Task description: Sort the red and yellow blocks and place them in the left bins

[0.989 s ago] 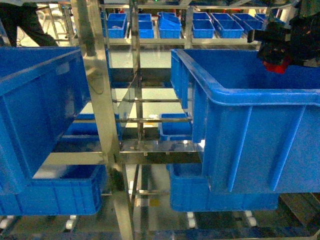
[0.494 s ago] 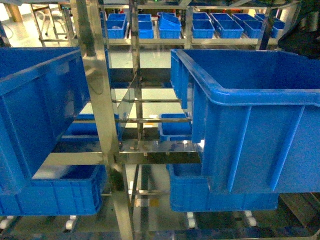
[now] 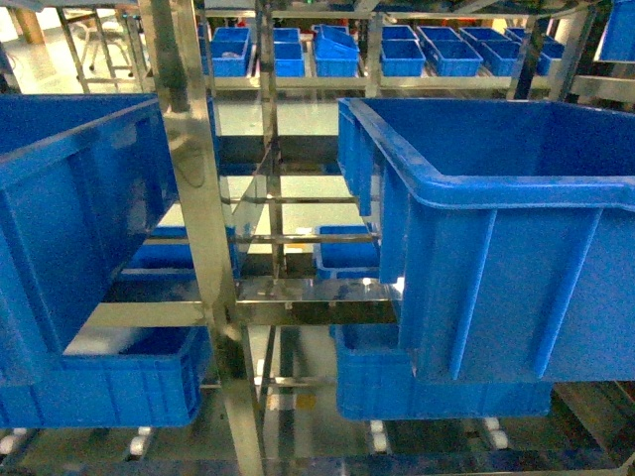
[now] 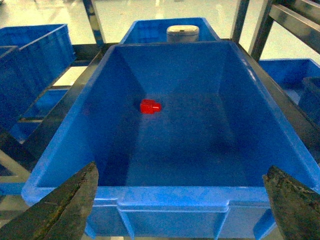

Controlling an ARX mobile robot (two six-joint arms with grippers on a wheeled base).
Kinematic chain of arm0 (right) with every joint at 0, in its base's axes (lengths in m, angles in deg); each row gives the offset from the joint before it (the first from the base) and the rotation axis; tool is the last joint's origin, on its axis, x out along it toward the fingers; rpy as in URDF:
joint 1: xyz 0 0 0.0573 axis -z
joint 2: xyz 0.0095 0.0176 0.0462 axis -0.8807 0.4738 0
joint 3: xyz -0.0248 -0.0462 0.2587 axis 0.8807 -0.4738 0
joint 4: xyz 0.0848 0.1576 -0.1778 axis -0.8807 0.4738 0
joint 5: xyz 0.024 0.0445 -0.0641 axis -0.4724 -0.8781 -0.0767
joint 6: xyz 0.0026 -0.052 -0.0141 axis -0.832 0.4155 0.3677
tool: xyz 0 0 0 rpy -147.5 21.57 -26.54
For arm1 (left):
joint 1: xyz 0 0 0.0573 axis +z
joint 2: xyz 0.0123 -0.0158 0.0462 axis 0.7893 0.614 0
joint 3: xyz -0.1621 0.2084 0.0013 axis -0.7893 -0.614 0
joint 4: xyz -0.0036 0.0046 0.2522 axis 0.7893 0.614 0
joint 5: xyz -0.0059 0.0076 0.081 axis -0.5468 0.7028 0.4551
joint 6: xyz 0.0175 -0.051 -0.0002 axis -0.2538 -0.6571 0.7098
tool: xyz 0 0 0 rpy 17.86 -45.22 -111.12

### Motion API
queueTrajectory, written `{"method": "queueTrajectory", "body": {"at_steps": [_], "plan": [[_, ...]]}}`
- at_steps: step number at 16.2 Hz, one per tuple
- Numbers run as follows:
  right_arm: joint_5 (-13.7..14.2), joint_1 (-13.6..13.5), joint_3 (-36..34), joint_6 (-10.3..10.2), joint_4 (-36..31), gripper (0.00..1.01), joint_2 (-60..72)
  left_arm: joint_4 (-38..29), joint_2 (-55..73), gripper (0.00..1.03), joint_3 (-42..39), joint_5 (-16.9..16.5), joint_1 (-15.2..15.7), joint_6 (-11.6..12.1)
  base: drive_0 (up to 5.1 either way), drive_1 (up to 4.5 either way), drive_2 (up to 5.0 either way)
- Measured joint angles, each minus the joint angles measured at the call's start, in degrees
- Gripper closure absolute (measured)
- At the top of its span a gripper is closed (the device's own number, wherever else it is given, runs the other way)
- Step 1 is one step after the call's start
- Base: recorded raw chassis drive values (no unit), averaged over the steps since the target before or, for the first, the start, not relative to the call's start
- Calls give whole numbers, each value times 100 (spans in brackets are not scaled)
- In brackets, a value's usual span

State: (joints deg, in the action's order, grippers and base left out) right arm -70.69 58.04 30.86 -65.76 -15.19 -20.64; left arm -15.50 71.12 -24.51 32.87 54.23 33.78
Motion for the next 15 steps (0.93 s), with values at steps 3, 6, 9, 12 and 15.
{"method": "queueTrajectory", "body": {"at_steps": [3, 6, 9, 12, 15], "plan": [[39, 37, 0, -142, 15, 3, -11, 2, -2, 76, 0, -2, -2, 0, 0, 0, 0], [39, 35, 0, -157, 15, 3, -13, 55, -2, 76, -2, -2, 46, 2, 0, 0, 0], [39, 37, 0, -157, 15, 3, -13, 310, 192, 76, -20, 79, 157, 181, 0, 0, 0], [39, 37, 0, -157, 15, 3, -15, 282, 535, 76, -22, 92, 273, 376, 0, 0, 0], [39, 37, 0, -160, 13, 3, -15, -271, 1755, 76, 282, 210, 542, 955, 0, 0, 0]]}}
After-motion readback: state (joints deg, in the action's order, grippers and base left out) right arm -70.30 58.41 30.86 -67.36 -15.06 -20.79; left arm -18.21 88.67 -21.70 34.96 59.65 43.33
